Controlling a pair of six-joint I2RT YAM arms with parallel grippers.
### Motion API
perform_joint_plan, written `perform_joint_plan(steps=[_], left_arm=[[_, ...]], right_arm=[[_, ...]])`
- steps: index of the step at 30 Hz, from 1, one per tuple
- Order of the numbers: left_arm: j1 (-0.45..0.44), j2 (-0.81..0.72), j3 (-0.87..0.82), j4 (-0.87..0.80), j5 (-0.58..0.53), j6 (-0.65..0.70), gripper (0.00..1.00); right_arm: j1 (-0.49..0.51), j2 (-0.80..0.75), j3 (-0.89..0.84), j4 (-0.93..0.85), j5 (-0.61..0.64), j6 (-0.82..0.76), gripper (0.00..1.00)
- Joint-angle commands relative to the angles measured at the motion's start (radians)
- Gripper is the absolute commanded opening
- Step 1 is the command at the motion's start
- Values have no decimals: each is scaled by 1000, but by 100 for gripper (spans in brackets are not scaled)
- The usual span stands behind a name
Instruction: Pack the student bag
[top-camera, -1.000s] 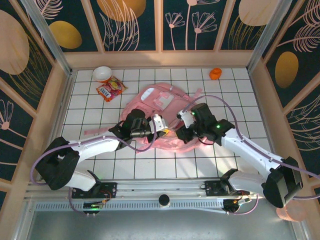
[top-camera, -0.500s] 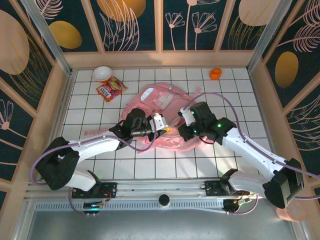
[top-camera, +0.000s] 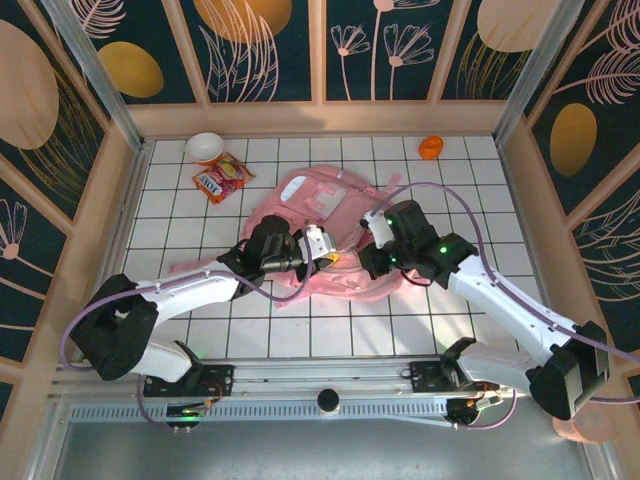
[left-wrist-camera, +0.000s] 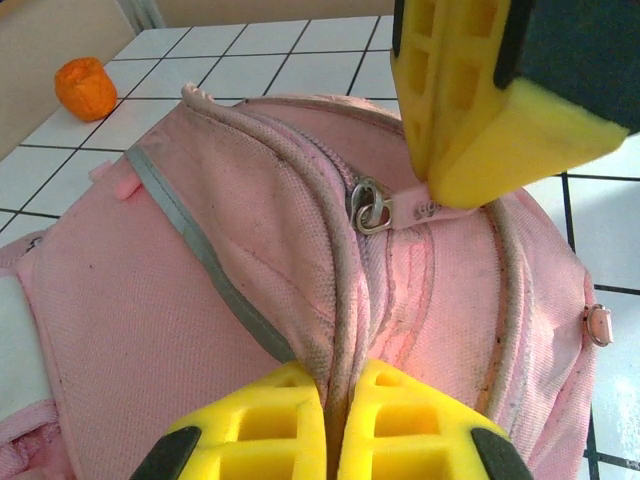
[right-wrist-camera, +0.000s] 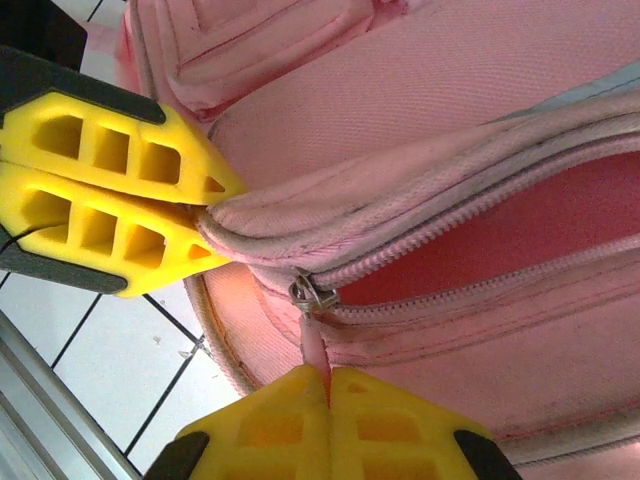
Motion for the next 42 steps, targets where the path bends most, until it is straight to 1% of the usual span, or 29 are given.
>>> perform_joint_plan(steps=[1, 3, 8, 10, 14, 19, 24, 28, 30, 32, 37, 40, 42], left_arm=[[12, -39, 26, 30, 43, -18, 0], [12, -39, 29, 30, 48, -18, 0], [12, -40, 28, 46, 58, -33, 0], [12, -44, 26, 55, 60, -41, 0], [12, -46, 24, 65, 54, -50, 0], [12, -44, 19, 73, 44, -61, 0], [11, -47, 15, 91, 64, -78, 0], [13, -50, 16, 98, 77, -85, 0], [13, -48, 18, 99, 79, -86, 0], [14, -49, 20, 95, 75, -84, 0], [16, -58, 12, 88, 60, -81, 0], [19, -64, 7, 85, 58, -80, 0], [19, -65, 8, 81, 58, -78, 0]], right_arm=[[0, 33, -22, 60, 72, -12, 13], [2, 42, -24, 77, 80, -9, 20], [3, 64, -30, 130, 86, 1, 31], [5, 76, -28, 139, 93, 5, 33], [28, 97, -7, 93, 158, 5, 37], [75, 49, -8, 57, 176, -45, 40], [86, 13, -23, 79, 225, -93, 44], [93, 49, -20, 121, 226, -153, 46], [102, 75, -14, 123, 238, -179, 43], [108, 93, -7, 110, 273, -202, 38], [99, 64, -3, 88, 323, -217, 19], [68, 45, -6, 86, 301, -196, 8], [42, 43, -5, 82, 268, -181, 4]])
